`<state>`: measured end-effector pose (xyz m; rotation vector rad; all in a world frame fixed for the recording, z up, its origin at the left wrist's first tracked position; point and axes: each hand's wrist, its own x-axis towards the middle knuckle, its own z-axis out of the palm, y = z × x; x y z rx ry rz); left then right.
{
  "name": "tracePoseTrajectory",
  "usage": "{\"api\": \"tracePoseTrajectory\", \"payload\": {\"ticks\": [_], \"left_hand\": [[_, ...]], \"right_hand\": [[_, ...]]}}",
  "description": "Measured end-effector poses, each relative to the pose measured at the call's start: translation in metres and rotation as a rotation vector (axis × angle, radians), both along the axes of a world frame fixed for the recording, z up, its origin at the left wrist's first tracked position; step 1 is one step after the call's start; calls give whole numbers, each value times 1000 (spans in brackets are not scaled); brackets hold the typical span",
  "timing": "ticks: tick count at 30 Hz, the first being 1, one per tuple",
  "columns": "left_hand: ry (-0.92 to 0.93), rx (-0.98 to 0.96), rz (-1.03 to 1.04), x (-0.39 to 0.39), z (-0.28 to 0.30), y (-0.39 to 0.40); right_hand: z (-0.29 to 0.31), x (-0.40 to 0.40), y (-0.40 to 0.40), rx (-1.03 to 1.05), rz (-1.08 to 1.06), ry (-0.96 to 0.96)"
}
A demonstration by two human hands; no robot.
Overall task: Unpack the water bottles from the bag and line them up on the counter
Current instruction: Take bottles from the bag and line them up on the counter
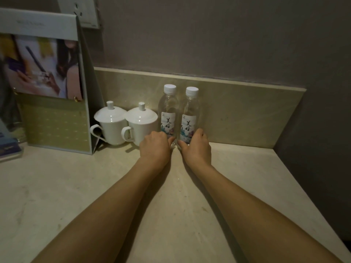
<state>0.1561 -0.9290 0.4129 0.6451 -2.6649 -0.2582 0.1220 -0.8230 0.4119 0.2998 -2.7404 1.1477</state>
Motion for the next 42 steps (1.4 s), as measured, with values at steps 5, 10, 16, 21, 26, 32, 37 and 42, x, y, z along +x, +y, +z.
{"api": "tracePoseTrajectory", "payload": {"ticks": [5,10,16,21,26,32,37,42], "left_hand": [[-29,-13,3,-1,3,1],[-27,18,5,-1,1,1],[-36,36,-3,1,4,2],[-28,60,-12,2,3,3],[19,83,-9,7,2,5],[11,217,-35,14,12,9],[38,258,-84,19,23,16],[40,245,-157,30,23,24]], "right_hand": [[1,-2,1,22,27,1],[1,-5,2,2,35,-19],[0,-4,1,-3,32,-22],[1,-2,0,-6,7,-35],[2,-2,0,-5,-2,-49],[8,3,6,-21,21,-98],[19,7,20,-22,30,-43],[24,18,32,-45,27,-7]]}}
